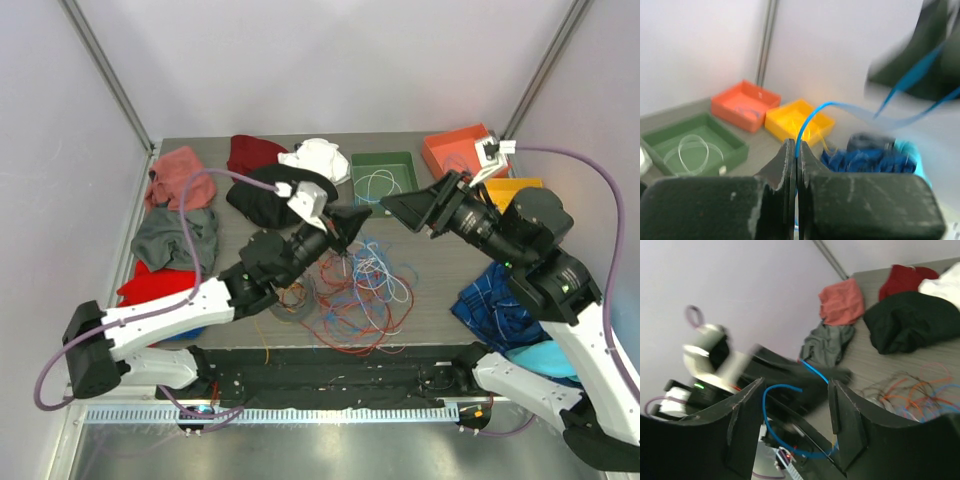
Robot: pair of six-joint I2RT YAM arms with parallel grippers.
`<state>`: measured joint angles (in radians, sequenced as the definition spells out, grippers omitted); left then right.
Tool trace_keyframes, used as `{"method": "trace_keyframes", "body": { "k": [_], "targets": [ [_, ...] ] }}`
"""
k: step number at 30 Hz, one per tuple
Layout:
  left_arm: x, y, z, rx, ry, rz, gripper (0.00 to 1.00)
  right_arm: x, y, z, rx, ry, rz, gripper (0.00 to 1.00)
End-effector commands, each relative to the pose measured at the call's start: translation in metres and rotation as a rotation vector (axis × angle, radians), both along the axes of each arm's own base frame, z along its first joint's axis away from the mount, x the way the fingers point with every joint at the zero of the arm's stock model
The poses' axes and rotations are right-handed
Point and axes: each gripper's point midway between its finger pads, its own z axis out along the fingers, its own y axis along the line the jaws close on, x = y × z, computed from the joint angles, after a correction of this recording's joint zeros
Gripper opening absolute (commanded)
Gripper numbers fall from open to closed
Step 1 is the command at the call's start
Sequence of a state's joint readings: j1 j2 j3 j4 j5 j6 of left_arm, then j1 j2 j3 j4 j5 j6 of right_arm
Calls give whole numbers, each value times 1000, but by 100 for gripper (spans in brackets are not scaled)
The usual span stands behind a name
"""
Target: Untangle the cables
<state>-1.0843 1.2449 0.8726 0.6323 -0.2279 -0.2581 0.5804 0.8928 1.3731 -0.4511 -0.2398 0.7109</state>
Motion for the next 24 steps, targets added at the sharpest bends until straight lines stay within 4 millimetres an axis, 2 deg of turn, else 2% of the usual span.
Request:
{"method": "trace_keyframes", "body": {
  "k": [1,2,4,5,6,7,8,9,10,12,13,16,18,22,24],
  "targets": [
    [2,40,91,-37,-37,80,0,1,-36,-32,-90,-10,-165,62],
    [1,50,123,-76,-65,87,0,4,-35,-54,-123,17,-166,62],
    [-1,52,140,-68,-69,83,0,1,-34,-70,-134,27,-152,62],
    [-5,57,161,-75,-79,75,0,3,-29,-88,-152,42,-132,63],
    [-5,53,165,-62,-78,65,0,3,-28,-94,-151,43,-128,63],
    [-11,56,187,-87,-99,46,0,3,-28,-91,-130,18,-126,64],
    [-12,55,188,-72,-89,36,0,3,-25,-103,-133,28,-115,66],
    [-14,54,195,-76,-92,27,0,3,-23,-104,-120,23,-108,68],
    [-16,53,210,-94,-104,14,0,4,-21,-99,-98,2,-102,69],
    [-15,50,212,-63,-87,8,0,2,-14,-100,-74,0,-67,70],
    [-17,50,224,-73,-94,-1,0,3,-11,-94,-48,-19,-56,71],
    [-18,45,227,-63,-87,-19,0,5,-3,-86,-15,-48,-29,73],
    [-19,43,226,-63,-83,-27,0,6,0,-83,-1,-55,-16,73],
    [-17,41,218,-42,-66,-25,0,2,4,-59,86,-115,12,73],
    [-16,41,215,-36,-61,-21,0,-1,5,-56,94,-130,24,73]
  ]
}}
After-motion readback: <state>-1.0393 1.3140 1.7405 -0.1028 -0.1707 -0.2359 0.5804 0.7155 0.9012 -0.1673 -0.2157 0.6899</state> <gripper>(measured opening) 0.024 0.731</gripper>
